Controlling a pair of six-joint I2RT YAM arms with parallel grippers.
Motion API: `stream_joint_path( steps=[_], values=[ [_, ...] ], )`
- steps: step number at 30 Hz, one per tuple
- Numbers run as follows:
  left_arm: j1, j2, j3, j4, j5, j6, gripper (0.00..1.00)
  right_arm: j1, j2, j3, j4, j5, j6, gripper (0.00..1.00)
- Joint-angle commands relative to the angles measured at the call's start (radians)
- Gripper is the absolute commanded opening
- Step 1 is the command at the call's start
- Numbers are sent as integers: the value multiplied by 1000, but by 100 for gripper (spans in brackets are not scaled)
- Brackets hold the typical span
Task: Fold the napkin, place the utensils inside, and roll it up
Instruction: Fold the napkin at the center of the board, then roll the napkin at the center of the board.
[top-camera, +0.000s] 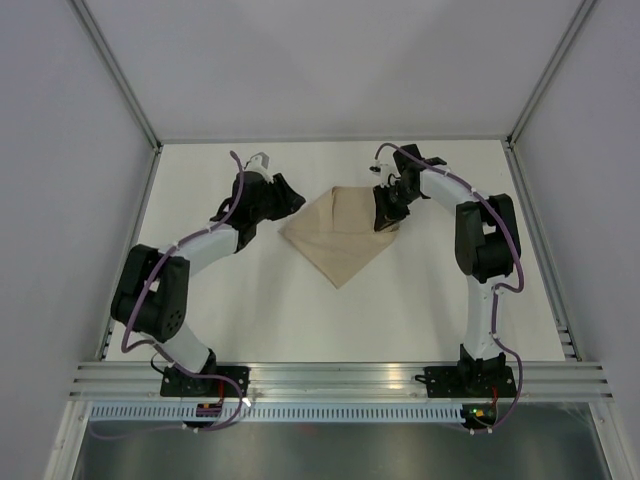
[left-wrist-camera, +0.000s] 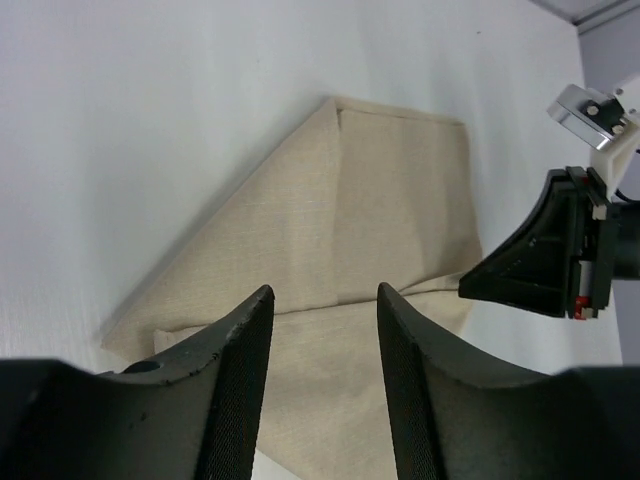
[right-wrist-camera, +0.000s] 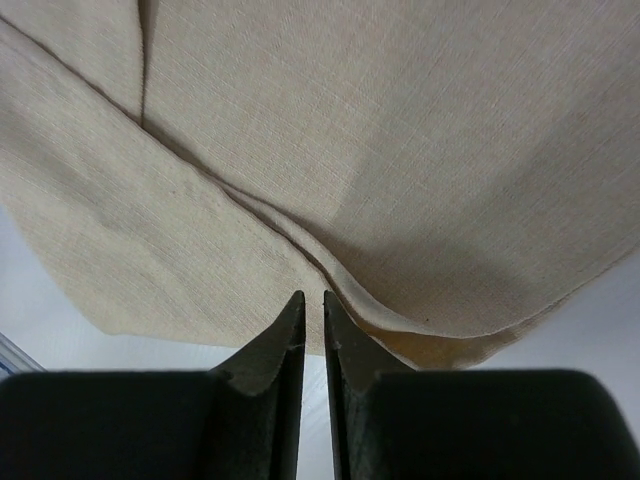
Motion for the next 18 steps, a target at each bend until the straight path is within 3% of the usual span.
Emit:
stream_joint_path(
  steps=[1, 8, 13, 18],
  values=[
    [4, -92, -62, 43, 21, 1, 53, 6, -59, 67, 4, 15, 14, 18],
    [3, -226, -234, 48, -25, -100, 48, 116, -190, 6, 101, 232, -16, 20],
    [4, -308, -283, -41, -106, -130, 42, 302, -276, -88, 193, 406, -65, 20],
    [6, -339, -250, -203, -229, -162, 35, 509, -218, -83, 218, 535, -92, 21]
  ],
)
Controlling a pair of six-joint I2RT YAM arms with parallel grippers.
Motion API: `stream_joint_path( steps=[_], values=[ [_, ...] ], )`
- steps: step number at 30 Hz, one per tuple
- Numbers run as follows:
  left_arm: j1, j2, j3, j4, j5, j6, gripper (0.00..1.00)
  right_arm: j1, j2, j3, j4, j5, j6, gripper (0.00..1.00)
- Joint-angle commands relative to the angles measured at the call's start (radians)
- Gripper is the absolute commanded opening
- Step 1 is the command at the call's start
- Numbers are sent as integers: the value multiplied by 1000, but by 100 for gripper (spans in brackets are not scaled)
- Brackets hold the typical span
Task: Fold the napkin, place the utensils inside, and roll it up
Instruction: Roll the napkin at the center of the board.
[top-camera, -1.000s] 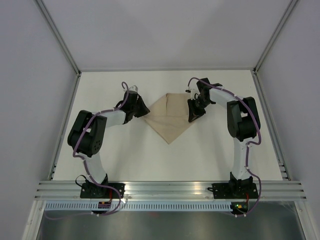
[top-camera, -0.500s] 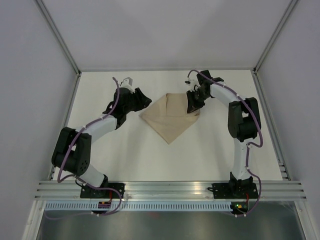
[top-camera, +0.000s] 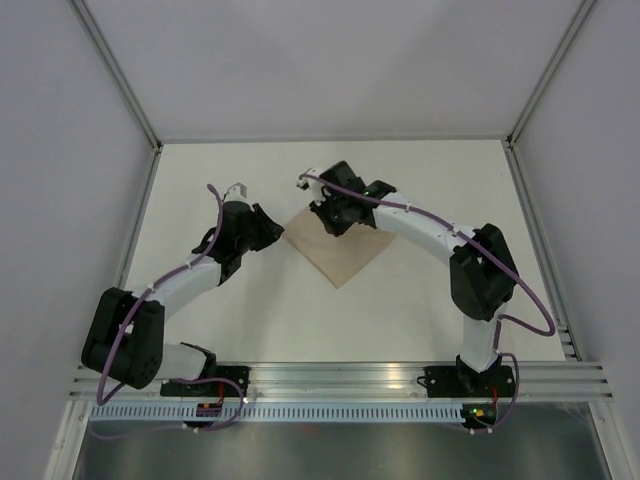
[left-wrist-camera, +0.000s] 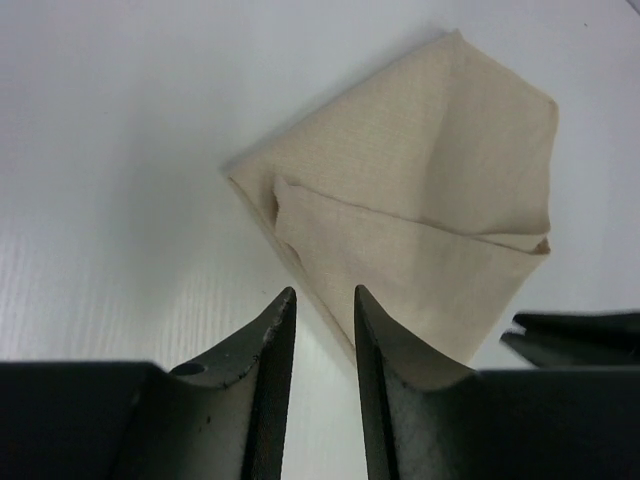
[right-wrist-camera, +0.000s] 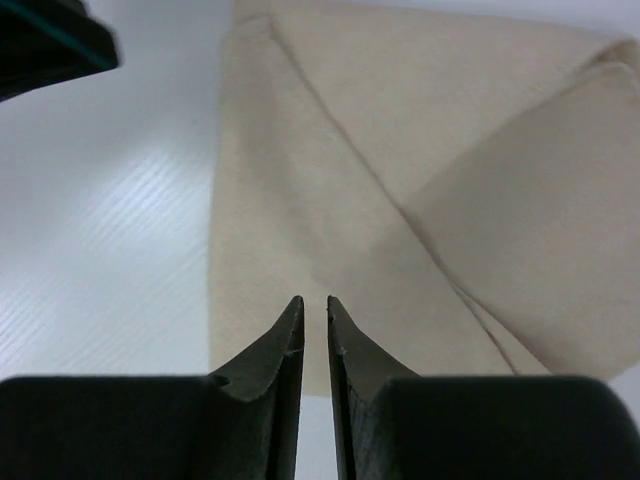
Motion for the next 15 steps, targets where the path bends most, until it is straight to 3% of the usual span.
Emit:
stream_joint_path(
  steps=[1, 4, 10, 15],
  values=[
    [7, -49, 43, -124, -119, -66, 35, 100, 47, 0, 27, 180, -23, 21],
    [30, -66, 56, -195, -145, -99, 39, 156, 116, 46, 11, 244, -24, 21],
    [78, -126, 129, -285, -180, -117, 47, 240, 151, 32, 50, 386, -38, 38],
    [96, -143, 229, -353, -208, -117, 49, 283, 148, 0, 80, 470, -29, 41]
  ],
)
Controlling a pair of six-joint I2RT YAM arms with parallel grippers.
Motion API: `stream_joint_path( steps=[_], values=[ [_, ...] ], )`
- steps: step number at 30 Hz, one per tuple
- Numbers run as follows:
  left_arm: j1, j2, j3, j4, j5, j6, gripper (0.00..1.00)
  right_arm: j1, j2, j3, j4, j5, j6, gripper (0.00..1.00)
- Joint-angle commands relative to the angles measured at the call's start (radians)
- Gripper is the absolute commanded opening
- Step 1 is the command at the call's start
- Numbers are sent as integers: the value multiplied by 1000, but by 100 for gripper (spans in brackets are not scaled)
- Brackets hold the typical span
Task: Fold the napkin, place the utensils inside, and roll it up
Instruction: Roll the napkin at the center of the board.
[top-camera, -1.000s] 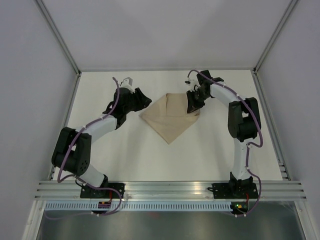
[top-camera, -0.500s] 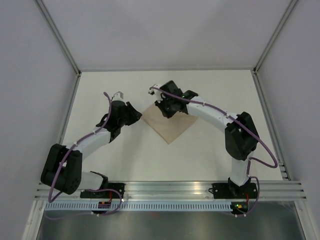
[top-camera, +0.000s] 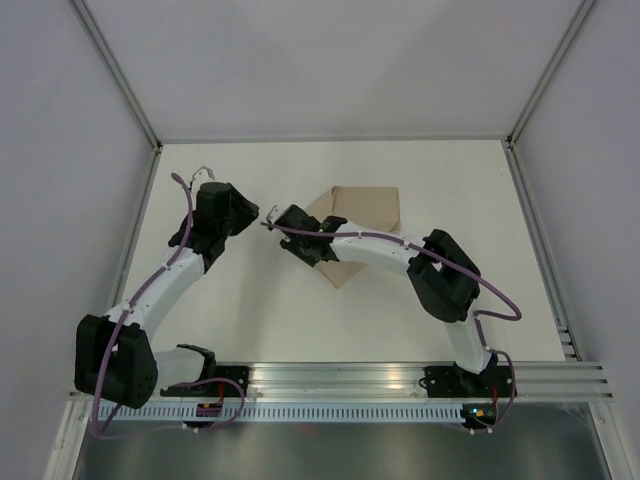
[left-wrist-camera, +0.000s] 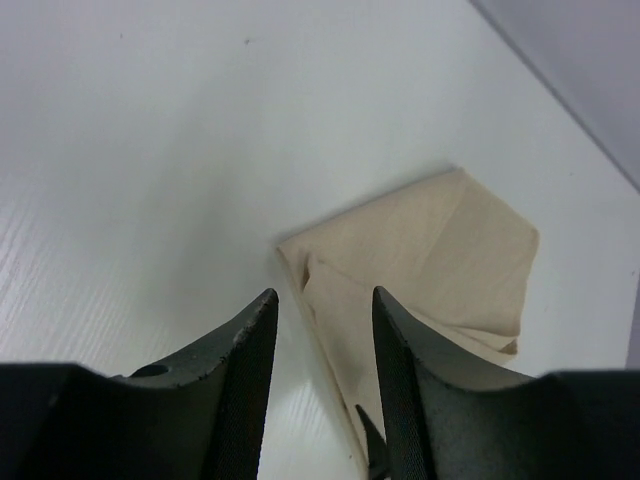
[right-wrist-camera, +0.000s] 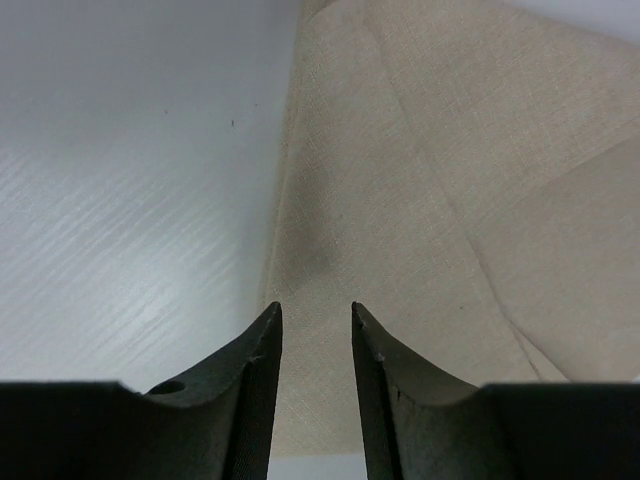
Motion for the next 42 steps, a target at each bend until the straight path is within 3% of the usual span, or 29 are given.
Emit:
stream_joint_path(
  steps=[1, 11, 19, 35, 42],
  values=[
    [14, -35, 95, -64, -33, -31, 49, 35, -20, -22, 40, 144, -7, 41],
    [34, -15, 226, -97, -10, -18, 49, 108, 4, -56, 80, 247, -13, 41],
    [37, 2, 239, -99, -3, -5, 49, 141, 61, -32, 96, 306, -25, 48],
    [47, 13, 239, -88, 9, 16, 49, 154, 133, -2, 115, 364, -39, 47],
    [50, 20, 236, -80, 20, 21, 49, 153, 143, -26, 141, 395, -55, 41]
  ],
)
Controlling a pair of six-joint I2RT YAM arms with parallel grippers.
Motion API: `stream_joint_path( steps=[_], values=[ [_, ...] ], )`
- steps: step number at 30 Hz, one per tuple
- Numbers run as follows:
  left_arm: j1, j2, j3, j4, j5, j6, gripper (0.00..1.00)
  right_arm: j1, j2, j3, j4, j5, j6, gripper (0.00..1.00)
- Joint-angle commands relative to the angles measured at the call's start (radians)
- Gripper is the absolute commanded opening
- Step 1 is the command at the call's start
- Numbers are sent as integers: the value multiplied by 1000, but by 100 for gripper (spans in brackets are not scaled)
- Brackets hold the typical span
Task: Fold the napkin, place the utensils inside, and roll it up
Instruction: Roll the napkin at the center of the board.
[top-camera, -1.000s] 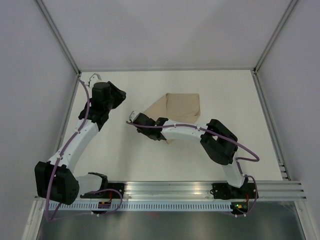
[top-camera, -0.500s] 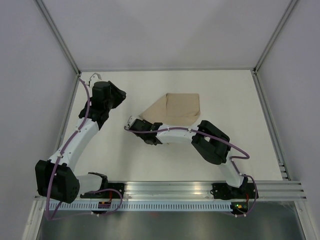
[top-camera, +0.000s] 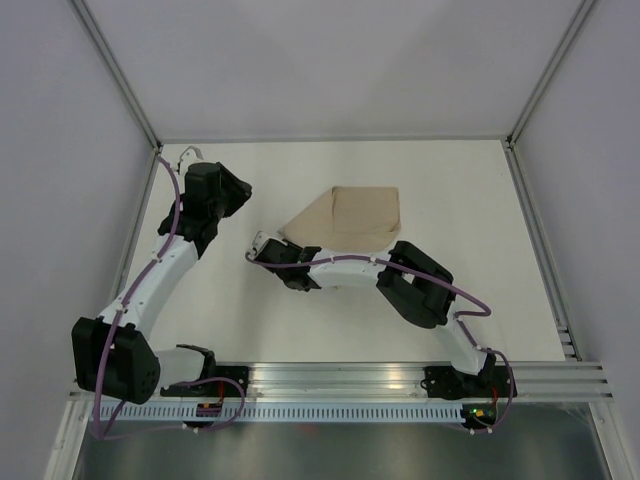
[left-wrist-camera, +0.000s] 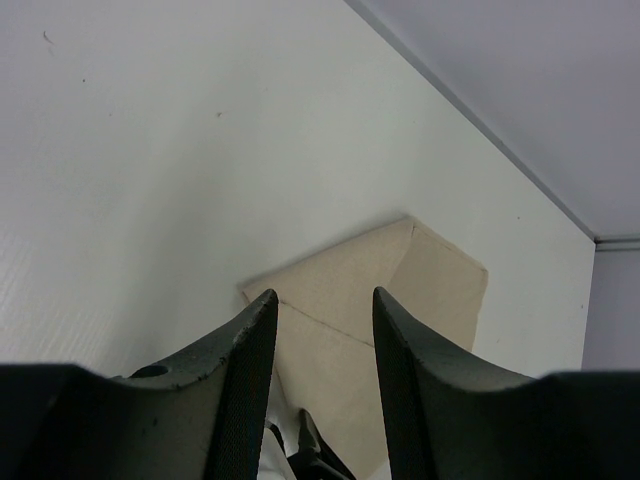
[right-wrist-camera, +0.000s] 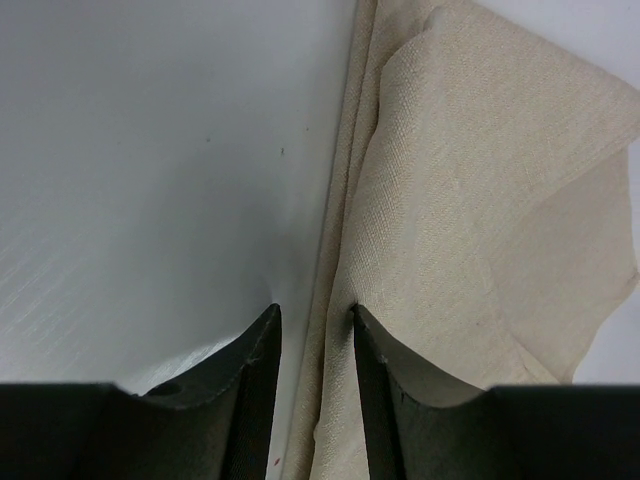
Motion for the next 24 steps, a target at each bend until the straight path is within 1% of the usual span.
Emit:
stream_joint_path(
  steps=[1, 4, 9, 18, 24],
  values=[
    [10, 11, 35, 11, 30, 25, 49, 4, 17, 3, -5, 64, -22, 41],
    [12, 11, 33, 12, 32, 26, 49, -7, 21, 0, -5, 62, -23, 40],
    [12, 16, 35, 15, 33, 28, 49, -25, 21, -7, -13, 43, -20, 34],
    [13, 28, 35, 25, 44, 26, 48, -42, 24, -29, -7, 18, -14, 30],
    [13, 38, 36, 30, 47, 29, 48, -50, 24, -36, -14, -34, 1, 28]
  ],
)
